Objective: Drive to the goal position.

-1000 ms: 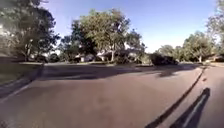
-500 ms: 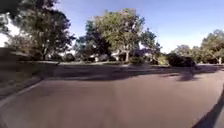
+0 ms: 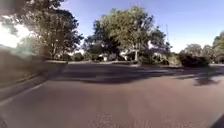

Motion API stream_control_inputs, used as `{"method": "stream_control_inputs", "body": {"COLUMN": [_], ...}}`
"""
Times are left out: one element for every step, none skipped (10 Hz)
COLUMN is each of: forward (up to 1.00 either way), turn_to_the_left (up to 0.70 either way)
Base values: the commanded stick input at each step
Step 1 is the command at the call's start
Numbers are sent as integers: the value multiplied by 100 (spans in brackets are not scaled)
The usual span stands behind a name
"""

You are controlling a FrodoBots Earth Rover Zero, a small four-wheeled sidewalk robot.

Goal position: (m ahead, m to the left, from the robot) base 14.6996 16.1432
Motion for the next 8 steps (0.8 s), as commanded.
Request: {"method": "stream_control_inputs", "body": {"forward": [100,100,100,100,100,100,100,100], "turn_to_the_left": [0,0,0,0,2,2,2,0]}}
